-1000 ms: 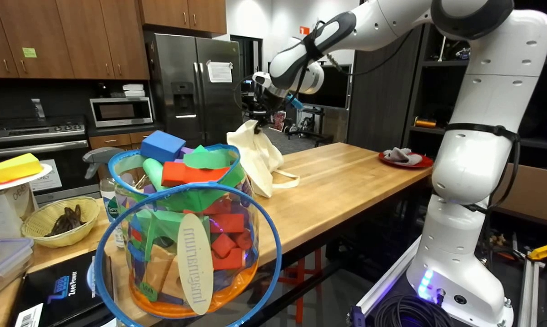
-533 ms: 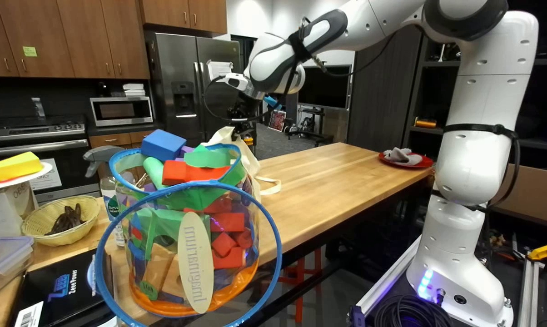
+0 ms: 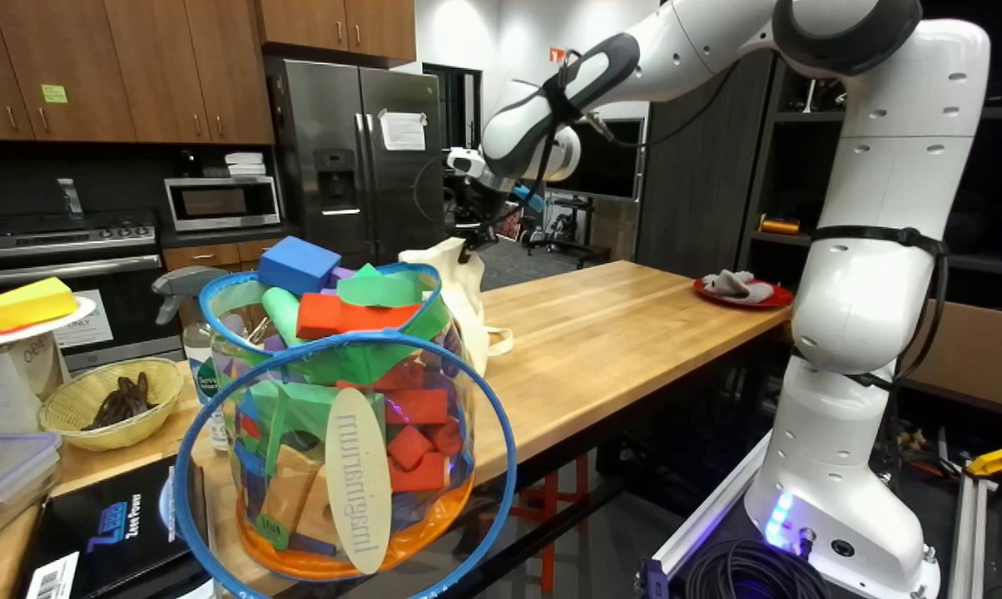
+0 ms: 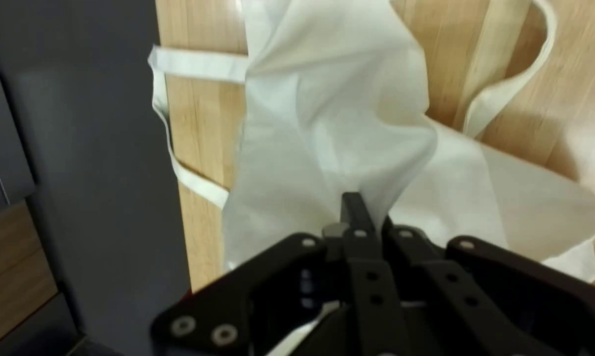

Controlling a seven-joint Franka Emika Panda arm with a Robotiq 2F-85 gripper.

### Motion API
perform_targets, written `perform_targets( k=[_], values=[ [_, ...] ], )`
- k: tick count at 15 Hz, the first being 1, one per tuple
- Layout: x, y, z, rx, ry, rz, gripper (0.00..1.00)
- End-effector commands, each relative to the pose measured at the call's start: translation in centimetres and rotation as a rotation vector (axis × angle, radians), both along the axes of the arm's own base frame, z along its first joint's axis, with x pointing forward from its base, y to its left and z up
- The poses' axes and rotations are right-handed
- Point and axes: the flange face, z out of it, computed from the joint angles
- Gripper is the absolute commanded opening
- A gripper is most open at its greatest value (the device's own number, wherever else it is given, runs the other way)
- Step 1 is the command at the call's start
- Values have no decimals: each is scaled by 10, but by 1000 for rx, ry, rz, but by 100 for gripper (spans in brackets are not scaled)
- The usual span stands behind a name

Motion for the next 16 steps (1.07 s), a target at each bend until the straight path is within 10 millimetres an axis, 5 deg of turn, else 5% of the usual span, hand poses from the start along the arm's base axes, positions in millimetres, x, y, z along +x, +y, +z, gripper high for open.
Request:
perform_targets(
  k=[1,8,12,16],
  values=[
    [-27,-87,-6,15,3,-131,1],
    [-100,-257,-34,119,25,-491,1],
    [-160,-320,-62,169,37,-659,1],
    [-222,-357,-94,227,61,-805,1]
  ],
)
